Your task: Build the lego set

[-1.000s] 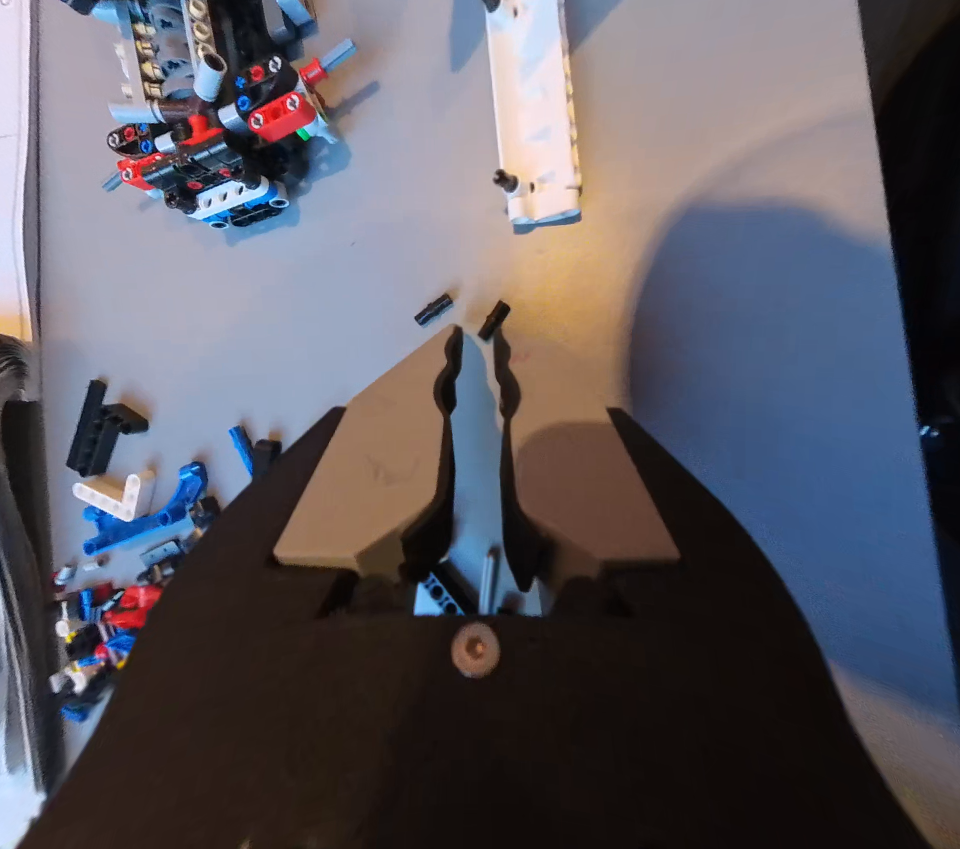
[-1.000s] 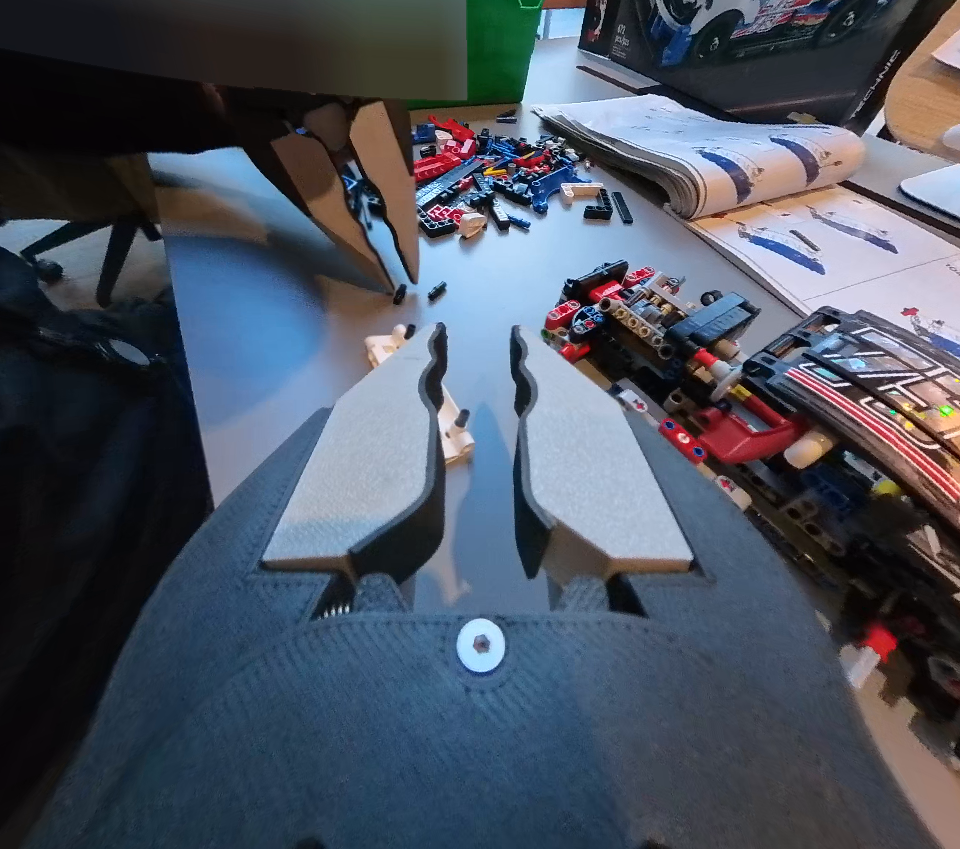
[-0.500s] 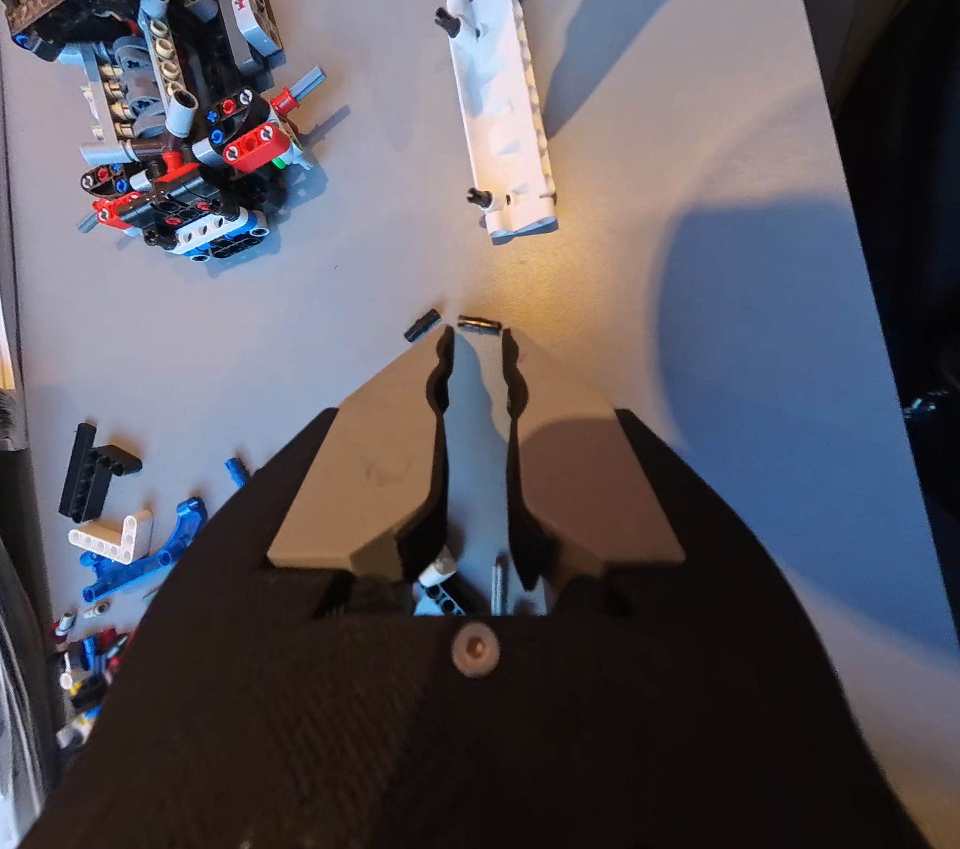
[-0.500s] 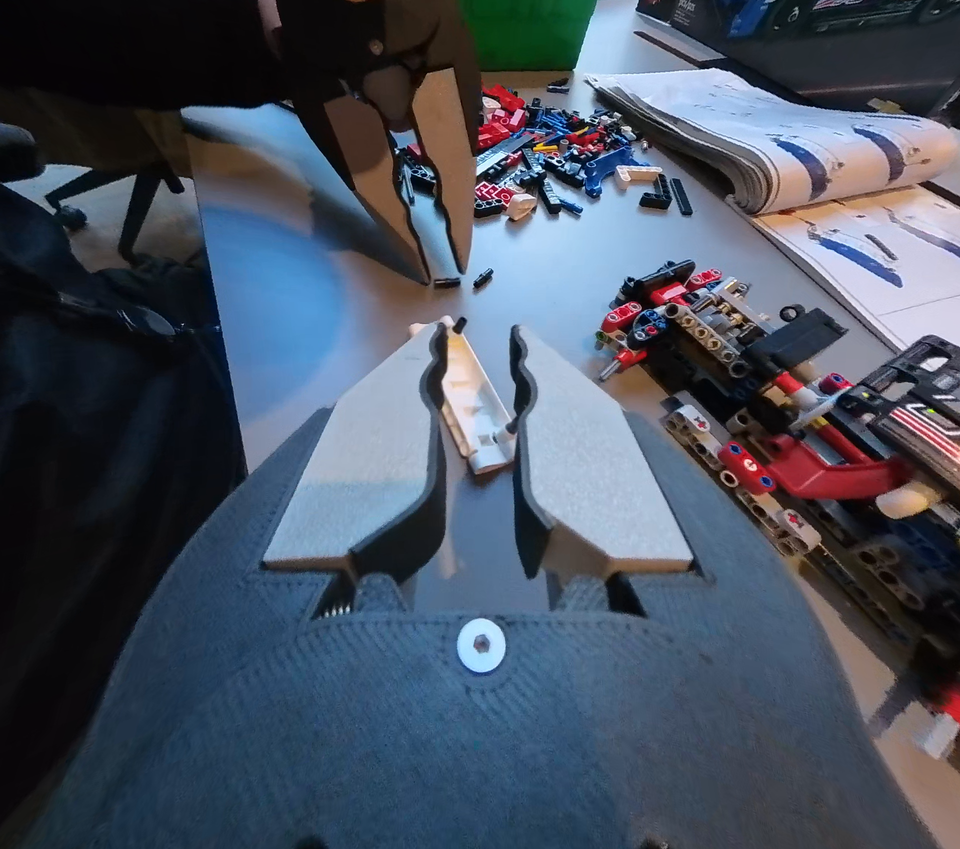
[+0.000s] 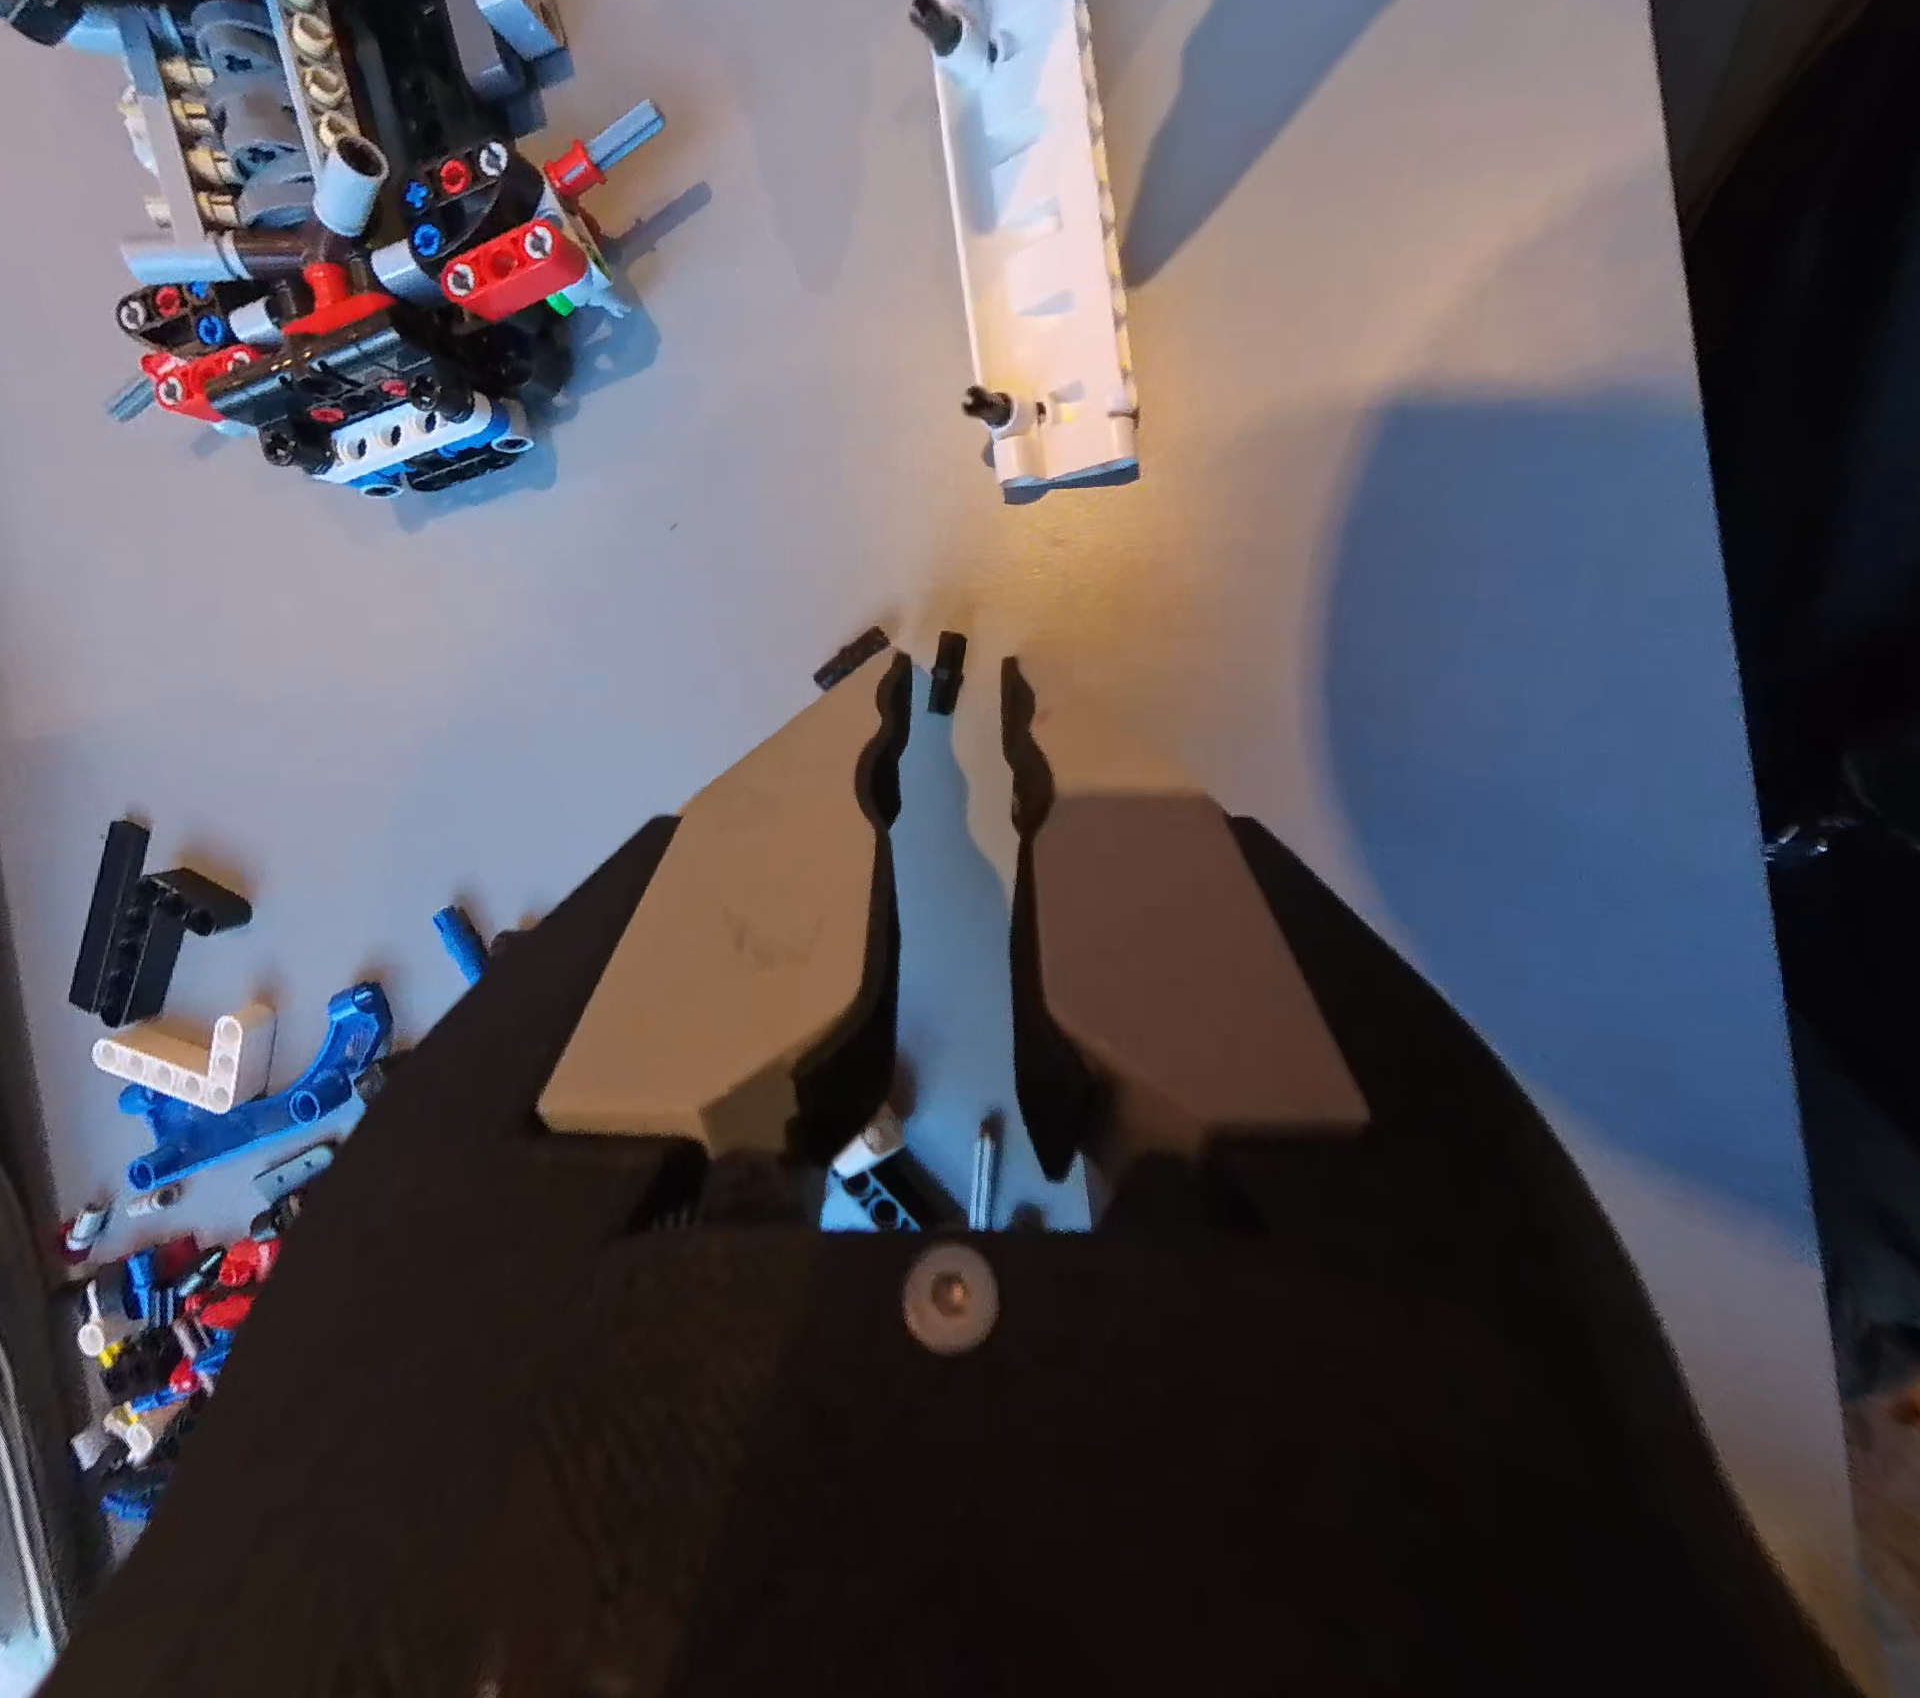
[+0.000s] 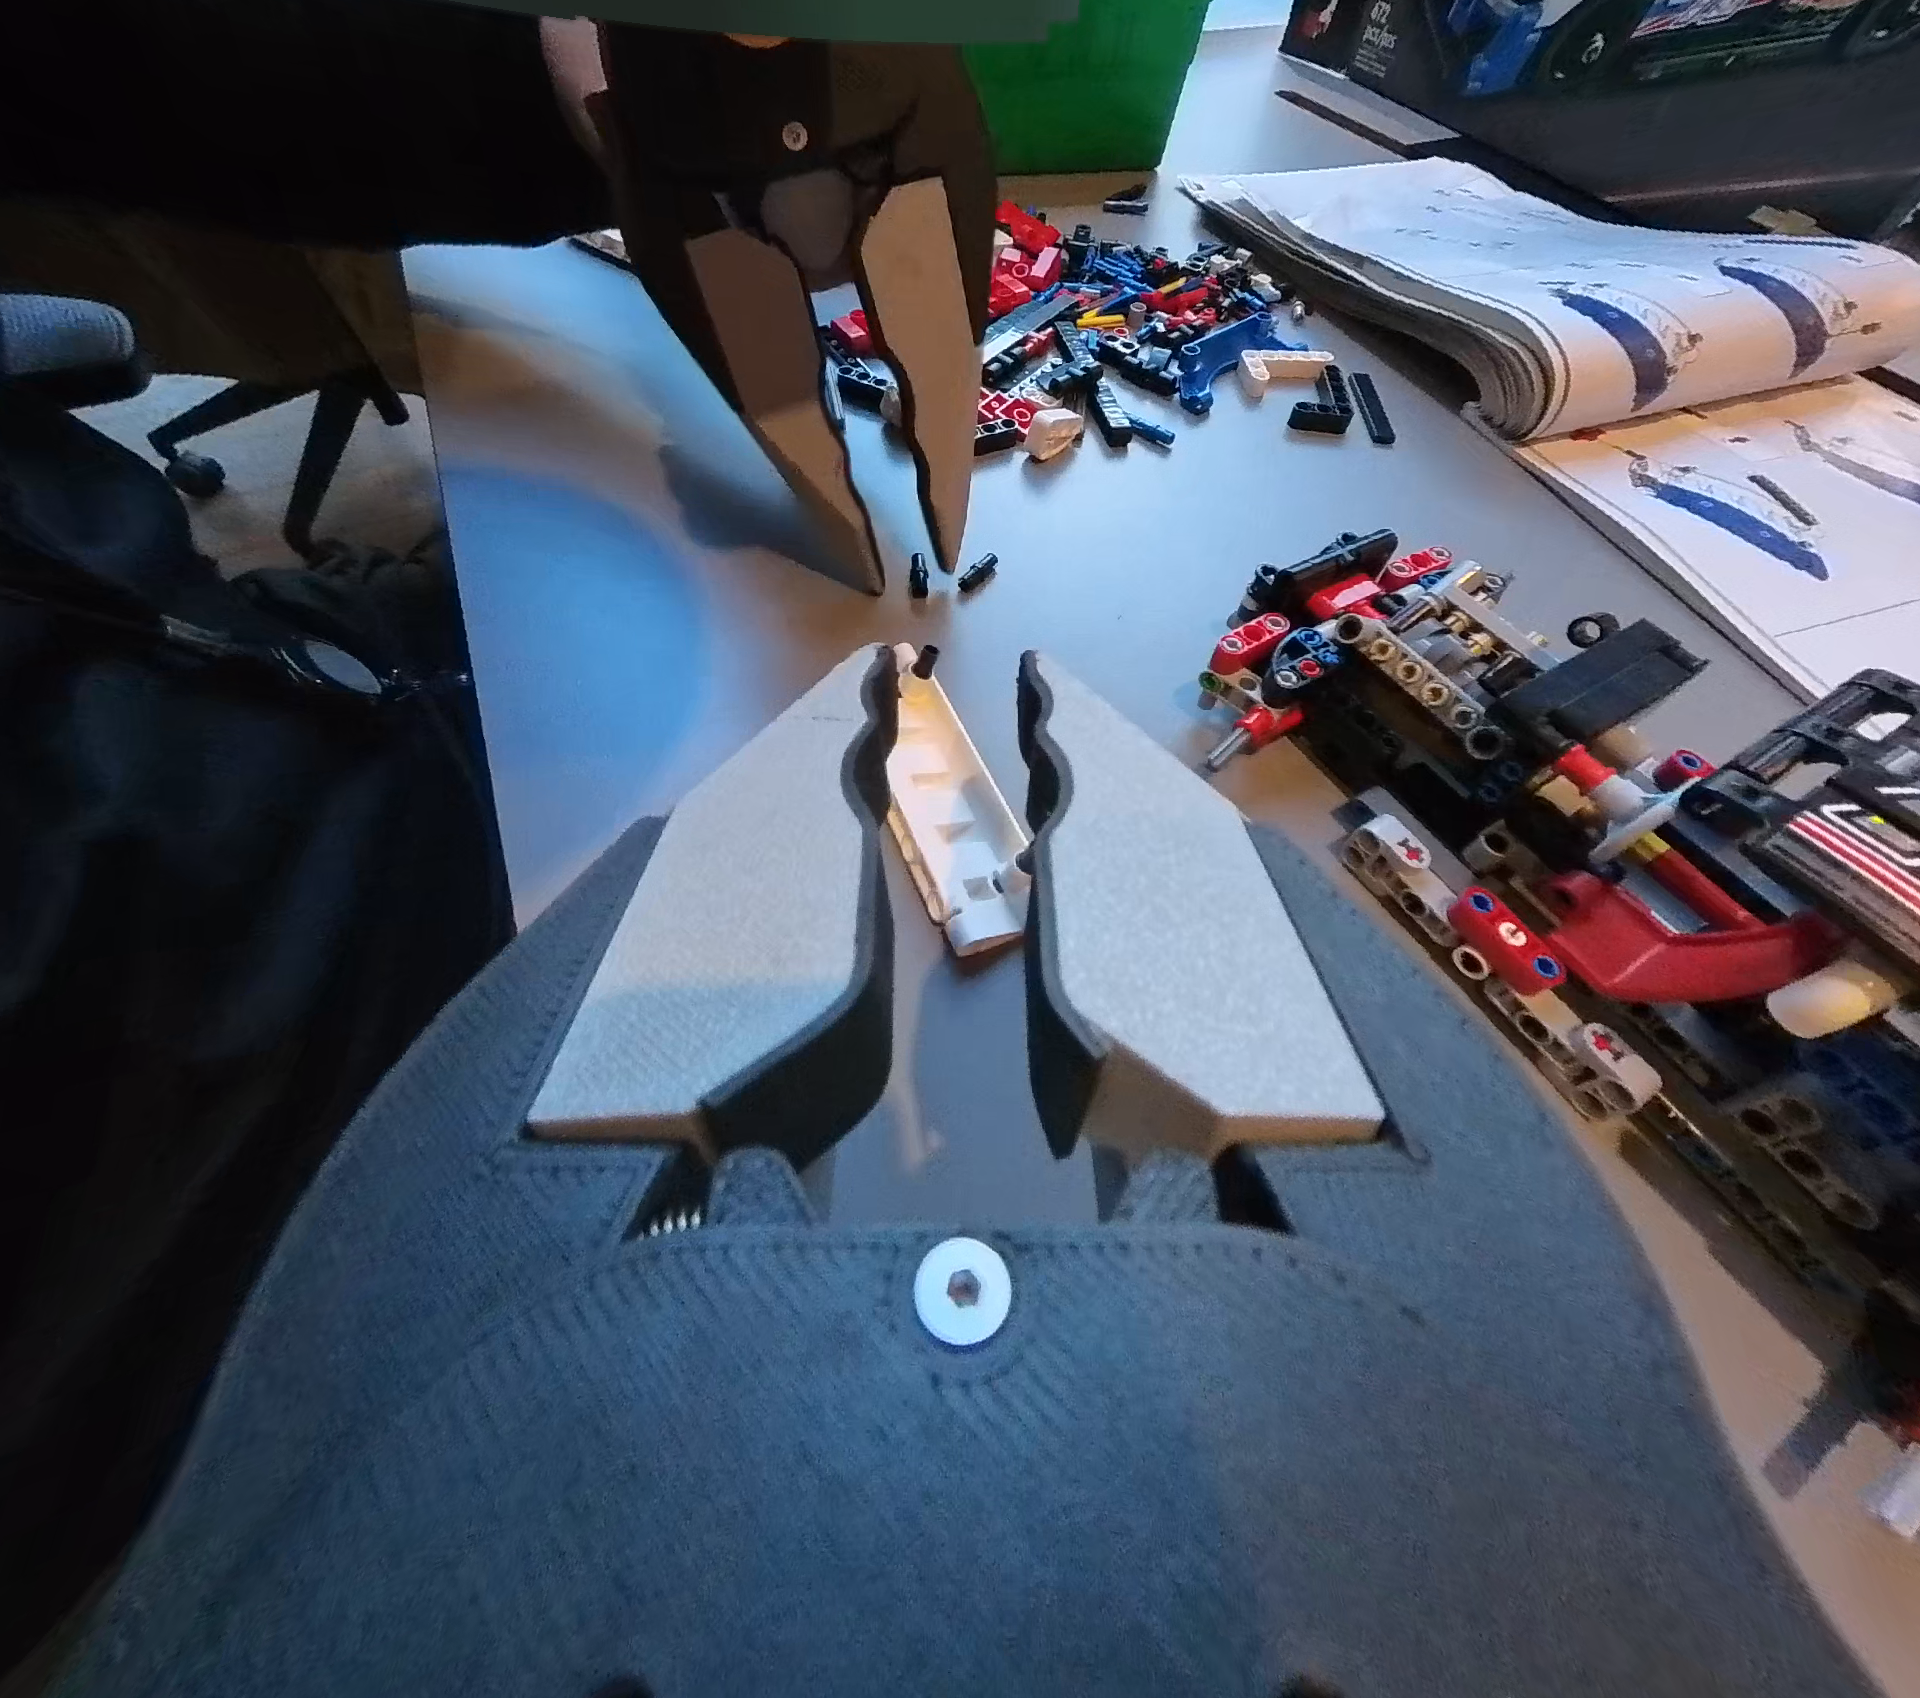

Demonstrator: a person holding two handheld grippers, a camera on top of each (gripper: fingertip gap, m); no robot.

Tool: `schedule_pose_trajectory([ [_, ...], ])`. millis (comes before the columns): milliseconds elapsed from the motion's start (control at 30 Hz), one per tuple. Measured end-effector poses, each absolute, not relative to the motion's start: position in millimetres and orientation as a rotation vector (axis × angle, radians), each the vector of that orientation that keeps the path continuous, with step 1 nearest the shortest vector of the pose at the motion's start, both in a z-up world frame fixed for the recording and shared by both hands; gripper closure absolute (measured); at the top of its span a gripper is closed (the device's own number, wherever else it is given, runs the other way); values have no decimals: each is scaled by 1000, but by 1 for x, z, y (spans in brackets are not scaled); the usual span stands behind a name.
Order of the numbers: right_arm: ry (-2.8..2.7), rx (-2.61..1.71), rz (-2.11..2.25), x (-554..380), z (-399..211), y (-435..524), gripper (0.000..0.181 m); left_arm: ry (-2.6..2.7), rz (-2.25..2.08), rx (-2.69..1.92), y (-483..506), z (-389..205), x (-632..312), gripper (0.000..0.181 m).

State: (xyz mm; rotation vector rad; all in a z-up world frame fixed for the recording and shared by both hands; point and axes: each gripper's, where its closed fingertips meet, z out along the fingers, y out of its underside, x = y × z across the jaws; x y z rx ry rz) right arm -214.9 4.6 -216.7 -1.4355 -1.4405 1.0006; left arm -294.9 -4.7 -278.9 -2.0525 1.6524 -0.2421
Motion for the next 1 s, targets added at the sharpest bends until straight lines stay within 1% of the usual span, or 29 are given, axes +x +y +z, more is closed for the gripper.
schedule_pose_trajectory([
  [67, -1436, -1435, 1010, -215, -216, 5, 160, 1651, -245, -2061, -5, -280, -297, 171],
  [133, -1434, -1435, 1010, -214, -216, 5, 160, 1654, -254, -2064, -6, -281, -298, 179],
  [300, -1437, -1452, 1010, -218, -217, 2, 161, 1646, -196, -2038, -2, -281, -298, 180],
  [400, -1397, -1483, 1061, -227, -213, -2, 166, 1605, -163, -1975, 1, -277, -291, 180],
  [533, -1386, -1613, 1127, -241, -220, -6, 167, 1455, -129, -1748, 4, -246, -265, 180],
  [600, -1346, -1630, 1187, -244, -216, -7, 172, 1424, -79, -1671, 3, -237, -259, 180],
  [667, -1298, -1636, 1245, -245, -209, -5, 173, 1406, -22, -1610, 1, -230, -254, 180],
  [900, -1297, -1647, 1262, -245, -207, -6, 170, 1395, 58, -1511, -3, -216, -240, 180],
  [1000, -1303, -1655, 1254, -245, -208, -6, 175, 1377, 70, -1483, -3, -211, -238, 180],
])
